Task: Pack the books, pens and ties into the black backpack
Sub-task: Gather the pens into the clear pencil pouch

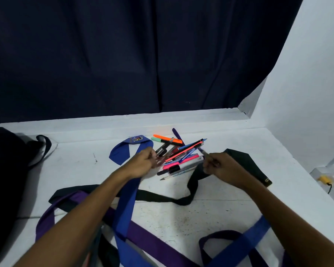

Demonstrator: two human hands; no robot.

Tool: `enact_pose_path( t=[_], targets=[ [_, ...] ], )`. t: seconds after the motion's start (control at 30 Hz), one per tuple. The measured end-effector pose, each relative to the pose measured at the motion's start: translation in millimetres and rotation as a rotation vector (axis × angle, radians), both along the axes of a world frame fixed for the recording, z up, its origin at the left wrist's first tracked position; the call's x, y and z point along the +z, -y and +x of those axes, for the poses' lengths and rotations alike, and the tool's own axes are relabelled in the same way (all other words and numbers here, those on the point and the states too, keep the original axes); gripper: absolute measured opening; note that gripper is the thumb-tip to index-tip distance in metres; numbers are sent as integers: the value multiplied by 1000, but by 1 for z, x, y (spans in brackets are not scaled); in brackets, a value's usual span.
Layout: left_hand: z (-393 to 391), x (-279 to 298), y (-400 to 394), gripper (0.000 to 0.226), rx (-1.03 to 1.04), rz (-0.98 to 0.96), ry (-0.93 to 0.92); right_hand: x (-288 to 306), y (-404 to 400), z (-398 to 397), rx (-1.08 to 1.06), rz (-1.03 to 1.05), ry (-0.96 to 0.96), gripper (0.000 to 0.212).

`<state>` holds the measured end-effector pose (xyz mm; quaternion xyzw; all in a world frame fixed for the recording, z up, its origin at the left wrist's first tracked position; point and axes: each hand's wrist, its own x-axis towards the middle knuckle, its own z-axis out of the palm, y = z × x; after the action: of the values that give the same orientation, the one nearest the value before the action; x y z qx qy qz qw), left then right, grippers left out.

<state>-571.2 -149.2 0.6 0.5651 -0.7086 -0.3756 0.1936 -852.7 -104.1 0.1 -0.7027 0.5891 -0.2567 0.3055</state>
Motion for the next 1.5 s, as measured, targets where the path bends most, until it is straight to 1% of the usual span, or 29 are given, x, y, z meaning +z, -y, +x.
enact_pose_path(
  t=[0.07,0.13,0.17,0.3,0.37,0.43,0.5,0.63,0.77,0.83,0.97,1.03,1.1,1.2,1.27,1.3,1.37,1.4,1.43,1.47,1.5],
  targets=[
    [-7,-5,4,18,42,-75,48,-6,6,24,113,-113,-163,23],
    [-19,-11,8,15,18,-105,71,-9,10,44,240,-203,-353,11],
    [-25,-14,10,13,1,-115,85,-11,12,52,268,-225,-440,10],
    [-46,-23,17,16,-18,-105,123,-24,16,70,313,-252,-699,26],
    [-52,-26,20,16,-34,-84,154,-30,15,70,322,-275,-761,31],
    [-53,-29,23,12,-29,-63,182,-33,15,70,317,-282,-735,34],
    [-53,-29,25,8,-33,-36,201,-34,16,70,325,-267,-690,34],
    [-53,-24,26,12,-47,11,186,-34,18,70,341,-252,-665,28],
    [-47,-17,26,18,17,-56,142,-36,14,68,393,-323,-683,27],
    [-41,-14,27,19,75,-79,52,-37,11,68,385,-325,-681,27],
    [-28,-6,27,21,168,-151,-151,-33,11,69,337,-257,-632,27],
    [-21,2,23,10,226,-176,-270,-31,11,69,349,-231,-648,25],
    [-13,12,18,8,327,-194,-423,-31,11,70,348,-223,-659,22],
    [-1,26,12,5,448,-185,-658,-31,8,72,341,-271,-654,18],
    [8,33,8,6,506,-181,-739,-28,3,74,325,-306,-634,17],
    [13,35,8,8,529,-191,-757,-26,2,75,304,-364,-612,16],
    [25,39,7,10,557,-219,-761,-25,3,75,195,-549,-492,8],
    [31,40,7,10,563,-229,-756,-22,2,76,113,-615,-360,7],
    [37,43,6,11,565,-237,-749,-16,2,78,39,-627,-210,12],
    [42,45,6,11,558,-242,-751,-6,1,81,-56,-576,-41,13],
    [46,48,4,9,544,-245,-760,4,1,85,-116,-462,145,12]
  ],
)
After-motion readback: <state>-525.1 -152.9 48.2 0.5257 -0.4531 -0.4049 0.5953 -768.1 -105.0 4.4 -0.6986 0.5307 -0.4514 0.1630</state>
